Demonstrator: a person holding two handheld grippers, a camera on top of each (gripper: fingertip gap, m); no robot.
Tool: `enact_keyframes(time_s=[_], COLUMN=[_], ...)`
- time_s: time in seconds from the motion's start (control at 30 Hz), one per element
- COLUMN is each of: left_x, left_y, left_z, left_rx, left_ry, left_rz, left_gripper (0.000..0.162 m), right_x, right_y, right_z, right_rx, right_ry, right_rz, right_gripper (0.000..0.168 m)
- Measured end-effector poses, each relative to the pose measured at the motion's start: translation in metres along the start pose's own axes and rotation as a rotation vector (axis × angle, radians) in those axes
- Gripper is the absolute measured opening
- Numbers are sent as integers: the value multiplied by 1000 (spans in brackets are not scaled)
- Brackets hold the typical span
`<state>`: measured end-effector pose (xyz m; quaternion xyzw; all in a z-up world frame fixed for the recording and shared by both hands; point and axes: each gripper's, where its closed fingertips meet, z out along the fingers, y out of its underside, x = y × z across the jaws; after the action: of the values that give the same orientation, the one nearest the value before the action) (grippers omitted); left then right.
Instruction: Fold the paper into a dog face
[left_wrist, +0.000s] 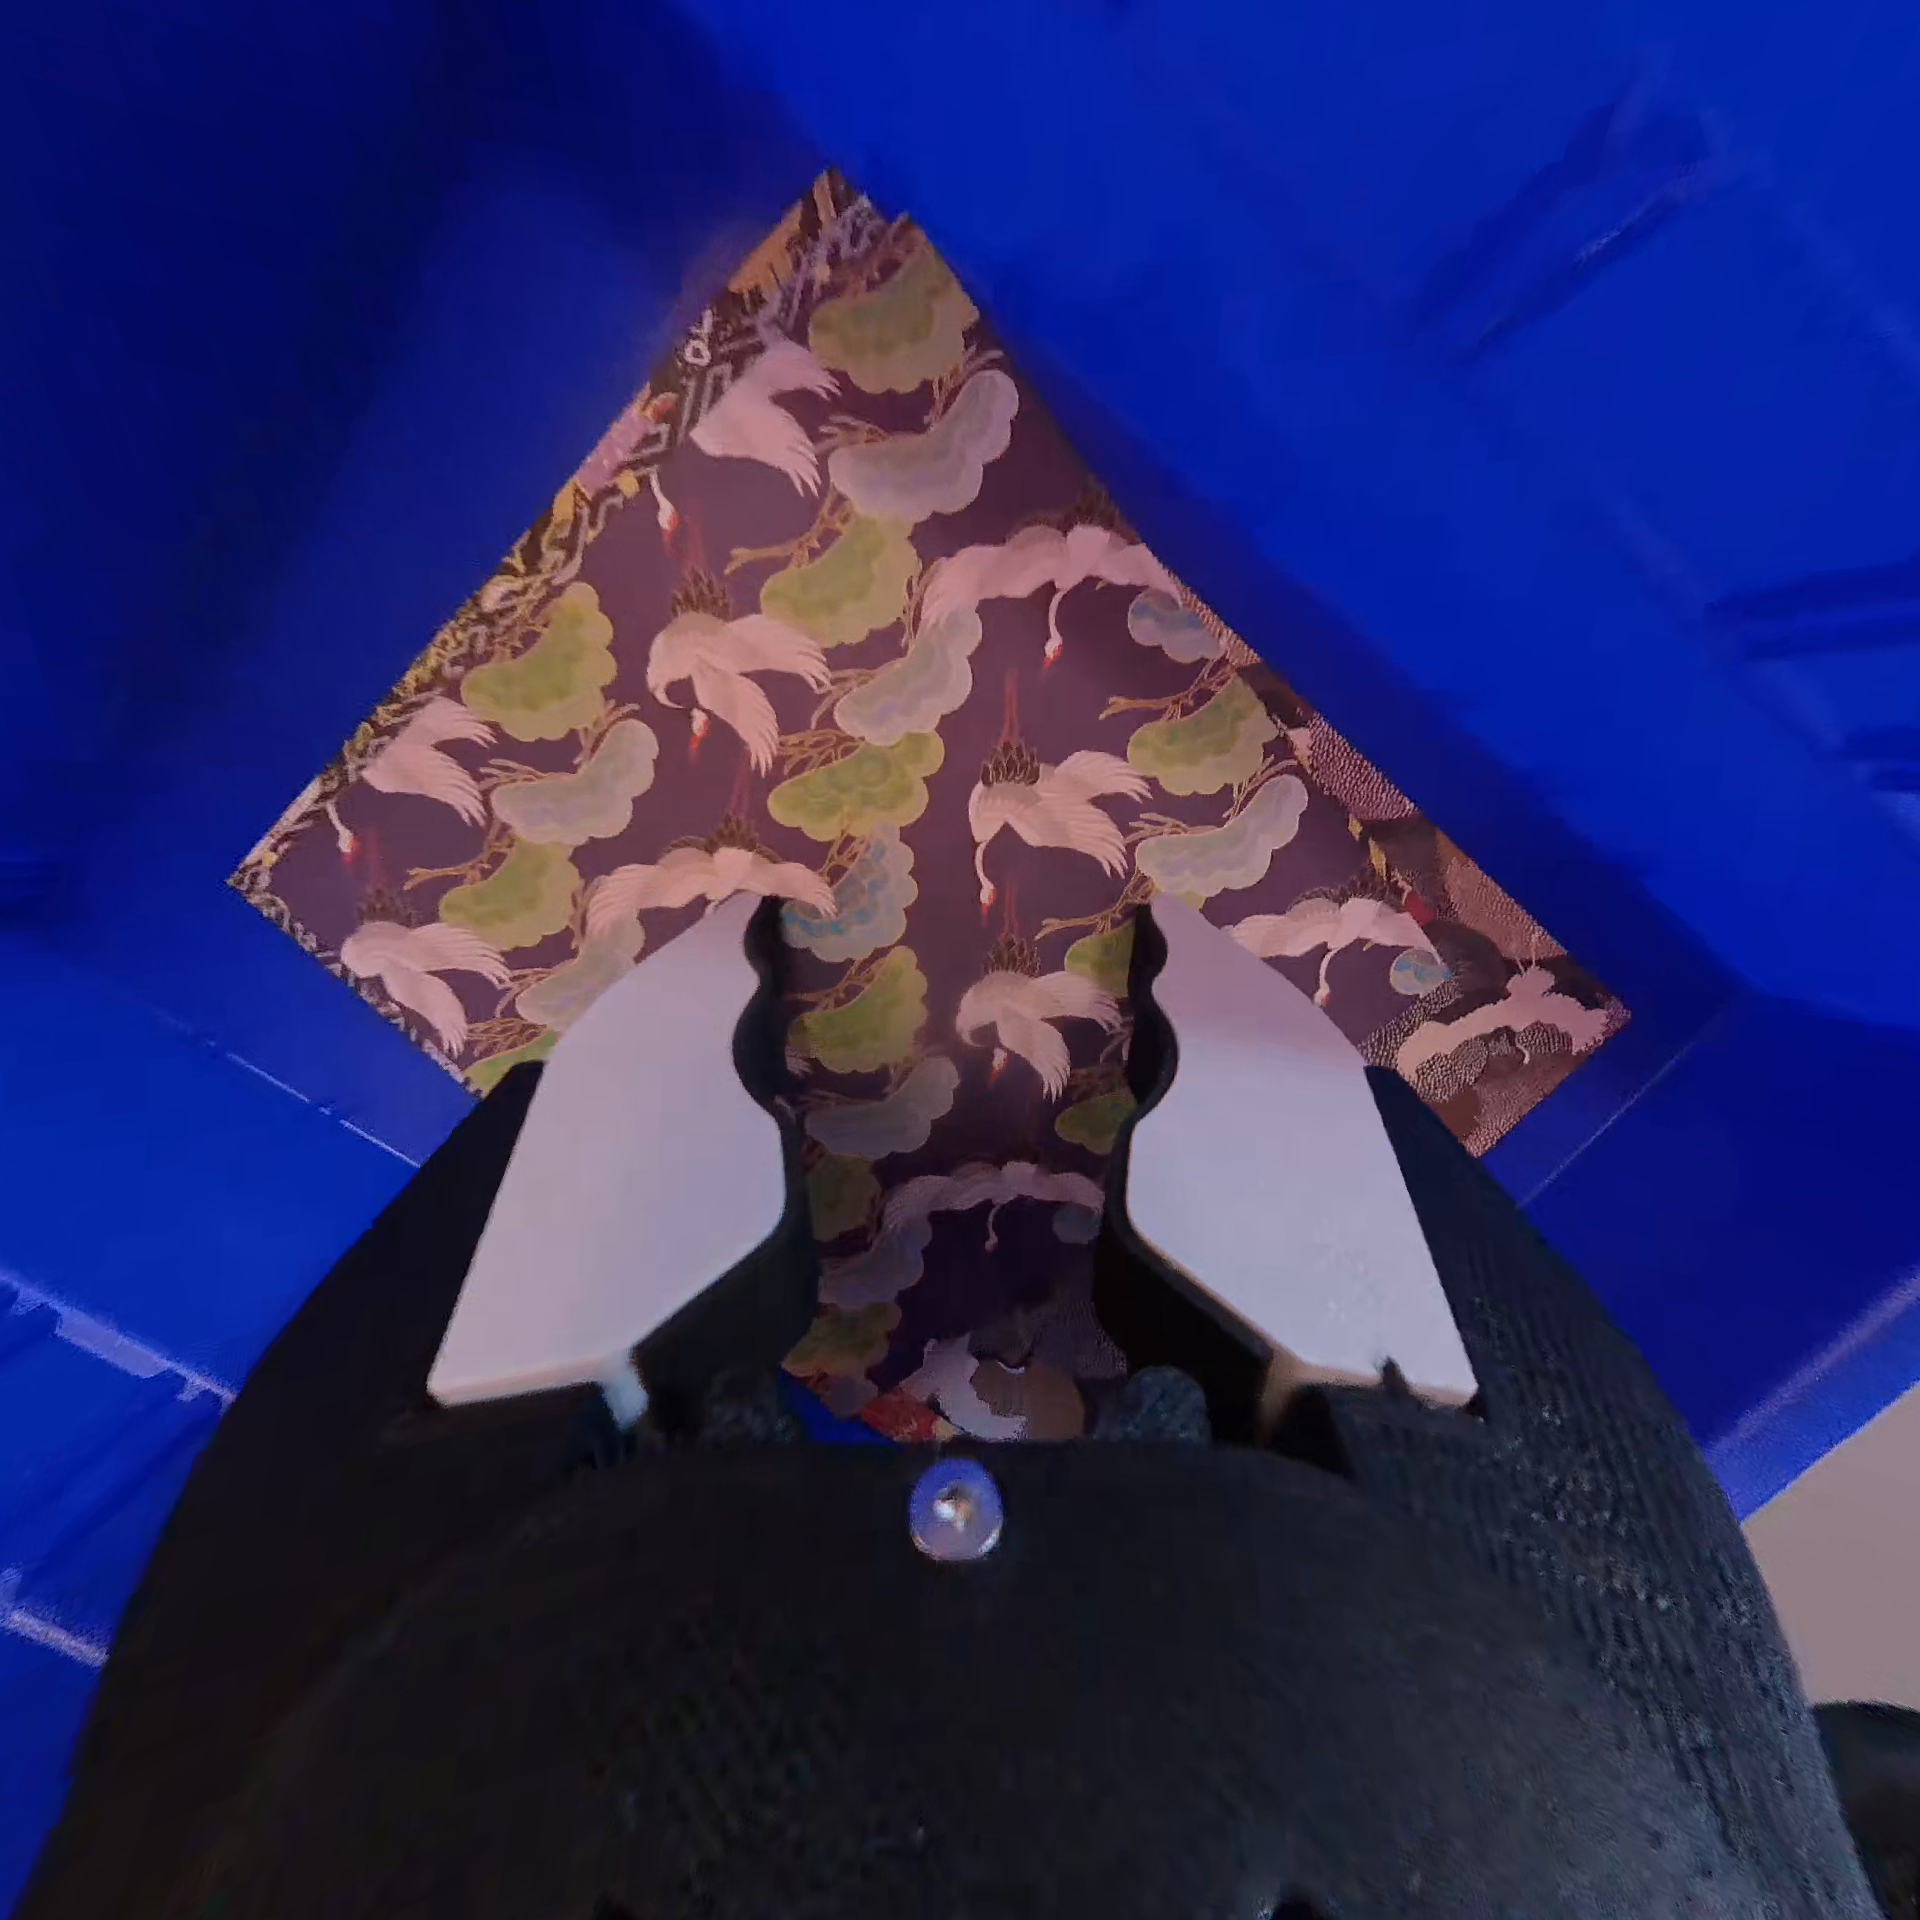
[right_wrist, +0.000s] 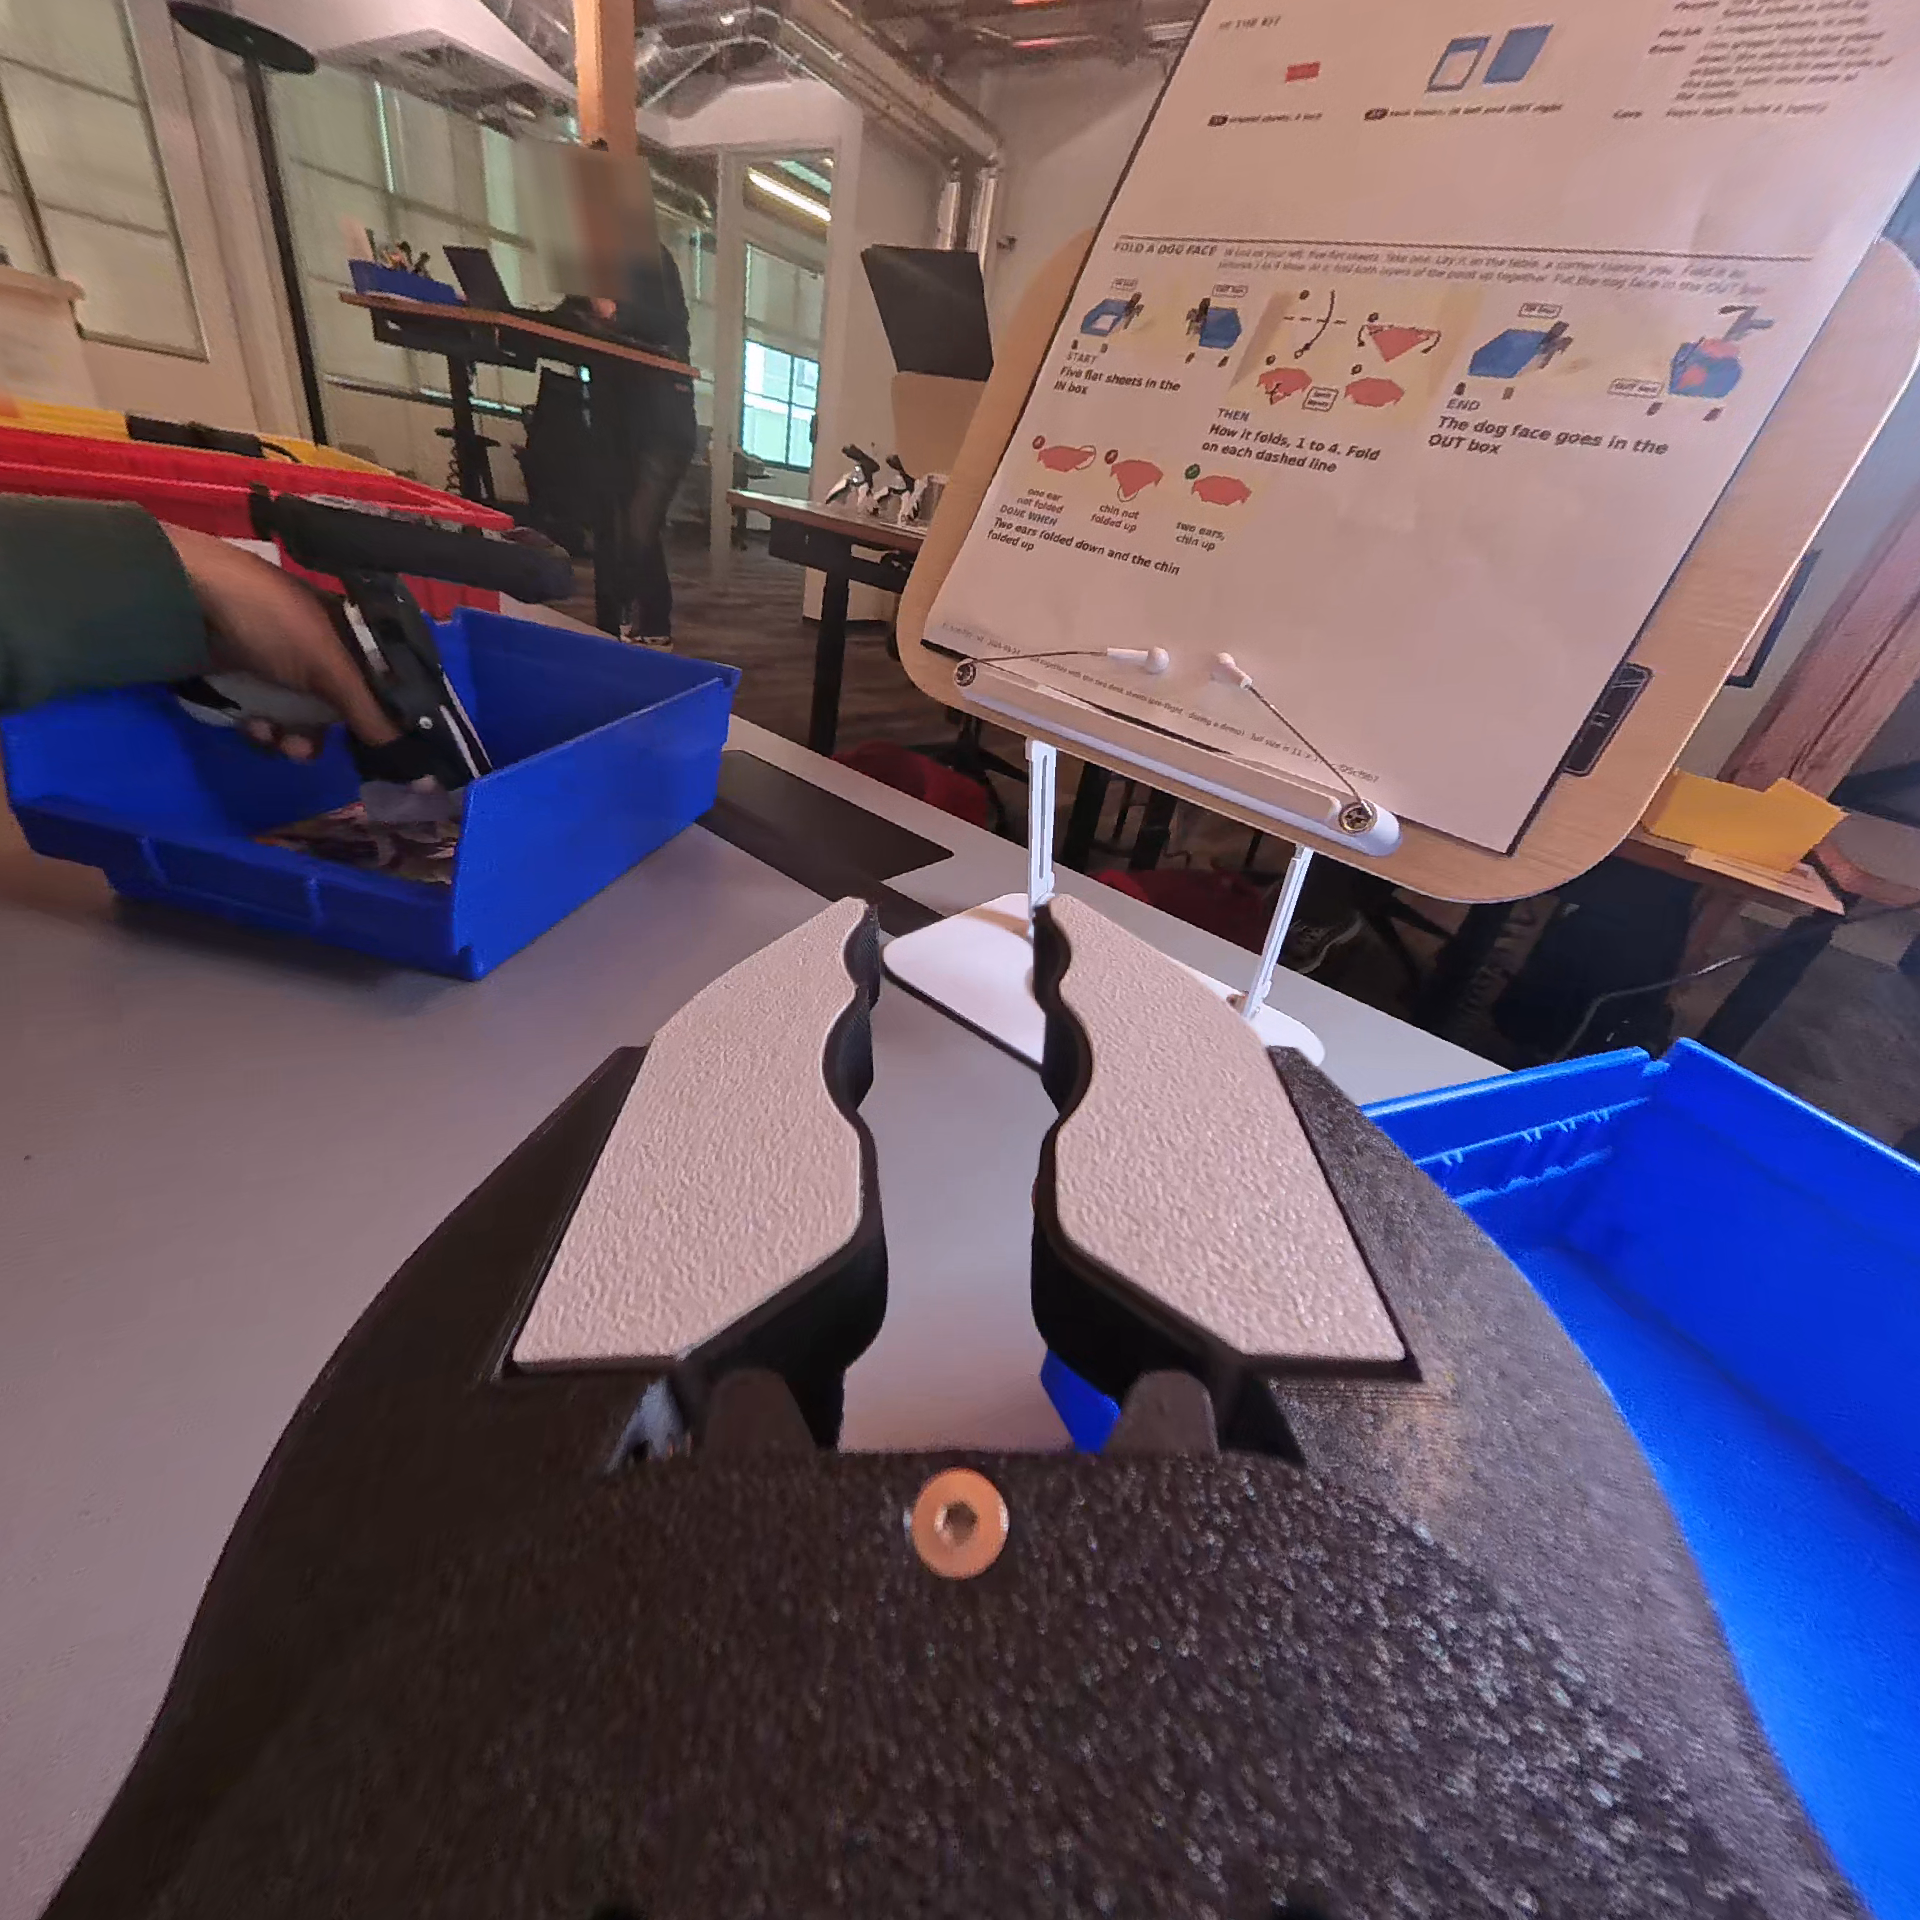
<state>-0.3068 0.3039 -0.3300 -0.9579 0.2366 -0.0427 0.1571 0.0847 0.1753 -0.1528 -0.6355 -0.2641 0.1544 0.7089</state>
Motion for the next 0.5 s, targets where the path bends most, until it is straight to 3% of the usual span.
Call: enact_keyframes(time_s=[0.23, 0.33, 0.4, 0.47, 0.5], left_x=[2, 2, 2, 1, 3], left_y=[1, 0, 1, 5, 6], left_z=[1, -1, -1, -3, -2], left_rx=[-21, -8, -7, -22, -23], left_ry=[1, -2, -1, -8, 0], left_rz=[6, 6, 10, 37, 39], left_gripper=[66, 36, 29, 2, 0], right_x=[-5, -5, -5, -5, -5], right_y=[4, 1, 0, 0, 1], right_z=[1, -1, -2, -2, -2], right_rx=[-20, -16, -14, -16, -18], right_ry=[-15, -12, -12, -13, -15], right_rz=[11, 10, 12, 19, 23], right_gripper=[27, 26, 26, 26, 26])
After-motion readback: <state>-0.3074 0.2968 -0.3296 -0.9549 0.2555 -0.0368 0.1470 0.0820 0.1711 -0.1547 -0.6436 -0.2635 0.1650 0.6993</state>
